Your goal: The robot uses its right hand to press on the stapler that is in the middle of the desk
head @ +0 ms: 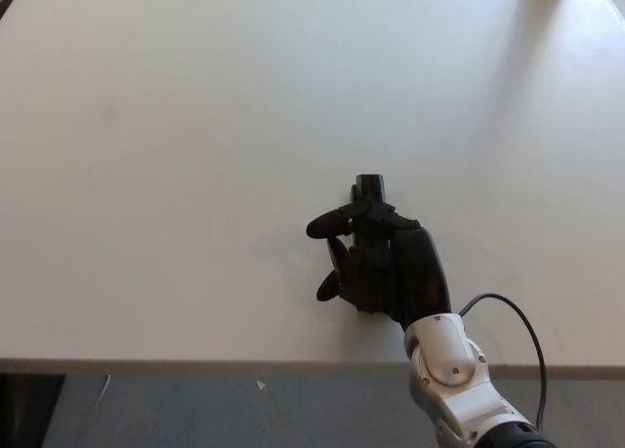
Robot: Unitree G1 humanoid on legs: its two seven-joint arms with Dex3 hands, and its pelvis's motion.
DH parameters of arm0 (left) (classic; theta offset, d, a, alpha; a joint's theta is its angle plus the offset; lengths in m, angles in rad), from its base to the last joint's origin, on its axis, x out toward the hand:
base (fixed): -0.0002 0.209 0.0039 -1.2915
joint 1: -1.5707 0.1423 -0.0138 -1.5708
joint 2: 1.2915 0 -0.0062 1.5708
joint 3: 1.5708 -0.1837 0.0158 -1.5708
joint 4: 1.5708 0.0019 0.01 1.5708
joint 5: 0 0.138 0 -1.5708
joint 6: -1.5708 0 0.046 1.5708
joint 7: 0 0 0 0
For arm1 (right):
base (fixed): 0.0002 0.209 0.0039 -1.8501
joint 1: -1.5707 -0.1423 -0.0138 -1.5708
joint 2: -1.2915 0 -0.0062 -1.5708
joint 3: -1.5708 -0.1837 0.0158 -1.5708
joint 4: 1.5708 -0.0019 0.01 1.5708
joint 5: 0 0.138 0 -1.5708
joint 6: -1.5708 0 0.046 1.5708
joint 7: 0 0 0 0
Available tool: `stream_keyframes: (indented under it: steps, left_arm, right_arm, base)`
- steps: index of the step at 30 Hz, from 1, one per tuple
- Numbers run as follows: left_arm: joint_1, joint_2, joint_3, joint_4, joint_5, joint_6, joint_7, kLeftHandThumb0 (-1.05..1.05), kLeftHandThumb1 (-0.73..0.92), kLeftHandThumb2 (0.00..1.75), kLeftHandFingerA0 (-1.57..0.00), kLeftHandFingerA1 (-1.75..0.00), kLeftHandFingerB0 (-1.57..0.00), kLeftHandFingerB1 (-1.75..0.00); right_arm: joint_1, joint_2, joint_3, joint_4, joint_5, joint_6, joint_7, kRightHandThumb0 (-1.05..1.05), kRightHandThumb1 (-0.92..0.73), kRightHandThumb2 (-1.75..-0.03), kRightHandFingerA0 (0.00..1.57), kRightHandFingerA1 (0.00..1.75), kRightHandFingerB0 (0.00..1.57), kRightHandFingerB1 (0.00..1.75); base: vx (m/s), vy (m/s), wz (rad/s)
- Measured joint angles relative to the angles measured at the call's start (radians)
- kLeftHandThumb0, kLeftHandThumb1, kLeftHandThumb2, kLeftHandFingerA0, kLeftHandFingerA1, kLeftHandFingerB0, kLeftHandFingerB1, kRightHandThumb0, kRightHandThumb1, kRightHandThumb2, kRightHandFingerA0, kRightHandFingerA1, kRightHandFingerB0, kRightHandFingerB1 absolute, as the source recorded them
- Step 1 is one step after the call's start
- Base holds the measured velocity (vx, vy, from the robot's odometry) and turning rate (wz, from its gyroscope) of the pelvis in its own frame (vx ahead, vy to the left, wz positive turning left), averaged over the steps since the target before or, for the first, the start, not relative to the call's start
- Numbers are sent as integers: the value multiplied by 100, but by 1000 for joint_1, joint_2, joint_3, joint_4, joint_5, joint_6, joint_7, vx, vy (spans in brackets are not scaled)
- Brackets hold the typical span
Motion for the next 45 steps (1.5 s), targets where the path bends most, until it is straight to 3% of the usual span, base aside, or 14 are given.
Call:
stream_keyframes:
  steps: [14,15,16,17,18,21,23,26,32,34,36,39,41,45]
  left_arm:
    - [-131,0,-3,-4,0,-8,0,-43,92,91,-3,-29,0,-19]
    - [-141,0,-3,-4,0,-8,0,-54,92,104,0,0,0,-1]
    - [-155,0,-4,-4,0,-8,0,-48,92,81,-1,-23,-3,-21]
    - [-173,3,-12,-7,1,-7,-2,-48,92,94,0,-16,0,-14]
    - [-192,3,-12,-11,1,-5,1,-44,92,88,0,-15,0,-15]
    - [-233,3,-11,-16,0,-4,1,-50,92,87,-2,-23,-2,-19]
    - [-261,2,-8,-16,-1,-3,2,-49,92,90,0,-12,0,-13]
    - [-285,2,-3,-15,-1,0,2,-49,92,91,-1,-20,-1,-18]
    - [-332,2,9,-12,-2,2,2,-47,92,92,-3,-20,0,-19]
    - [-341,2,13,-8,-2,3,2,-46,92,92,-2,-19,-2,-18]
    - [-347,2,18,-6,-2,3,2,-49,92,92,0,-20,0,-18]
    - [-350,2,23,-5,-2,4,2,-47,92,91,-2,-20,-2,-18]
    - [-352,2,24,-5,-2,4,2,-45,92,93,-1,-19,-2,-18]
    - [-362,2,28,-5,-2,9,2,-40,92,89,0,-18,0,-17]
  right_arm:
    - [-16,-1,3,2,0,-4,-4,-20,-81,-64,121,108,74,101]
    - [-17,-1,3,2,0,-4,-4,-19,-81,-69,125,116,77,118]
    - [-22,-2,0,-1,1,-3,-3,-17,-81,-69,125,115,76,116]
    - [-41,-12,-25,-33,9,6,5,-14,-80,-70,125,115,76,113]
    - [-66,-22,-46,-63,17,19,14,-15,-80,-71,126,116,76,111]
    - [-130,-62,-95,-149,41,52,37,-14,-78,-74,123,119,75,109]
    - [-176,-95,-131,-227,60,82,58,-18,-81,-67,121,126,73,112]
    - [-216,-127,-162,-300,80,113,78,-10,-72,-80,128,116,85,101]
    - [-292,-215,-237,-468,119,206,122,-17,-80,-65,129,117,80,110]
    - [-302,-245,-255,-517,127,235,134,-13,-78,-71,128,117,76,110]
    - [-308,-280,-272,-567,134,264,147,-8,-73,-91,126,117,74,108]
    - [-308,-343,-303,-654,148,308,166,-4,-76,-89,120,135,74,112]
    - [-305,-383,-329,-713,160,336,175,3,-77,-93,121,131,71,121]
    - [-279,-487,-408,-790,195,388,207,9,-80,-91,117,134,72,121]
  base:
    - [0,0,0]
    - [0,0,0]
    - [0,0,0]
    - [0,0,0]
    - [39,-2,7]
    - [0,0,0]
    - [0,0,0]
    - [0,0,0]
    - [0,0,0]
    - [0,0,0]
    - [0,0,0]
    - [0,0,0]
    - [0,0,0]
    - [0,0,0]
